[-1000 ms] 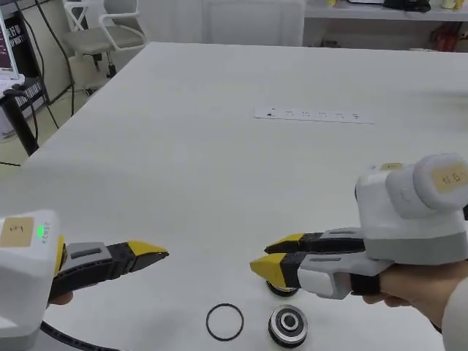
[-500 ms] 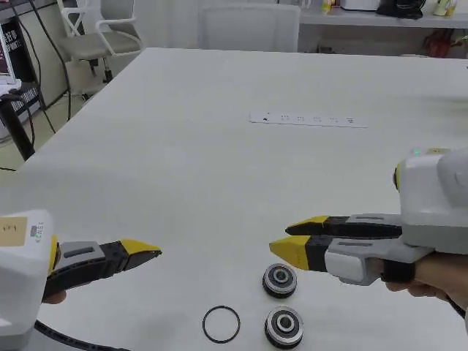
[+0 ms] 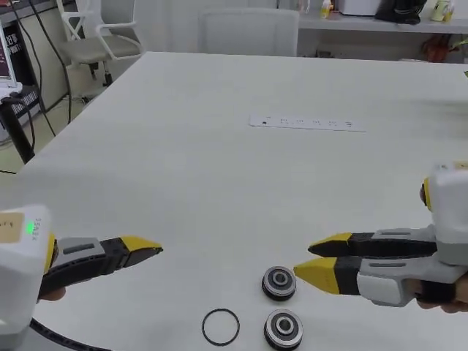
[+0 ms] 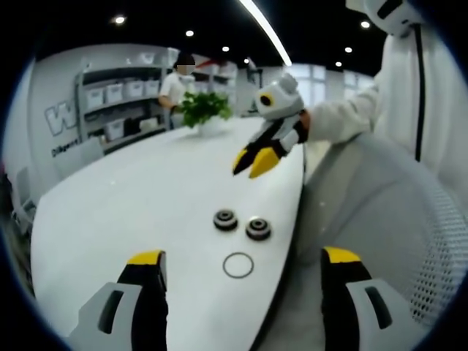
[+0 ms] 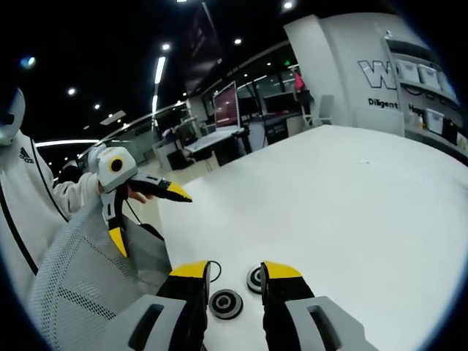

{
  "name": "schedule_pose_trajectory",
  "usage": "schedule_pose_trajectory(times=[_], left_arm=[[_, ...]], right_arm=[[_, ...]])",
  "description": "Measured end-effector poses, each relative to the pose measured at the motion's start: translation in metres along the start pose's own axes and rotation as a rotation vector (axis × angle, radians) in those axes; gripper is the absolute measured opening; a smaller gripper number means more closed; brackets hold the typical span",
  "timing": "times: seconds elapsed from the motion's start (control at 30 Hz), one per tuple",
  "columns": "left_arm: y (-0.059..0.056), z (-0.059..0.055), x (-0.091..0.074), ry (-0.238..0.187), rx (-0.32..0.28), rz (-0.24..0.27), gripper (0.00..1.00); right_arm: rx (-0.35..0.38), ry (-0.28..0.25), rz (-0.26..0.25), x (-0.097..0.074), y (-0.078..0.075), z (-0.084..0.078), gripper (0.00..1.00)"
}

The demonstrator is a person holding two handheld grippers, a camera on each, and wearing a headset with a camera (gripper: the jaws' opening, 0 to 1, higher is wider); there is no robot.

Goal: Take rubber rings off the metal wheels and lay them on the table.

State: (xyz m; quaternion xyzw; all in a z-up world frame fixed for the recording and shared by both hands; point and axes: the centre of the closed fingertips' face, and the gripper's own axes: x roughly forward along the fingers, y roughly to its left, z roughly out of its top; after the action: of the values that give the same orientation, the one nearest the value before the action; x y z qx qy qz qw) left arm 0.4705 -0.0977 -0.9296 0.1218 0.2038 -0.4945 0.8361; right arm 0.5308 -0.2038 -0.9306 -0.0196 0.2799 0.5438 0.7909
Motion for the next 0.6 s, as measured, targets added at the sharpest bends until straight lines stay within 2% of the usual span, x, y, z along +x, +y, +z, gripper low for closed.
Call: schedule_pose_trajectory(times=[0.2,0.4,0.6], left_arm=[[-0.003,0.01,0.001,0.003,0.021,-0.013,0.88],[-0.006,0.026,-0.001,-0.003,0.044,-0.023,0.88],[-0.008,0.041,0.001,0.009,0.102,-0.043,0.89]], right_arm=[[0.021,0.05,0.02,0.0,0.002,-0.016,0.28],[-0.017,0.124,0.037,0.004,0.004,-0.034,0.28],[-0.053,0.182,0.066,0.011,0.009,-0.048,0.29]])
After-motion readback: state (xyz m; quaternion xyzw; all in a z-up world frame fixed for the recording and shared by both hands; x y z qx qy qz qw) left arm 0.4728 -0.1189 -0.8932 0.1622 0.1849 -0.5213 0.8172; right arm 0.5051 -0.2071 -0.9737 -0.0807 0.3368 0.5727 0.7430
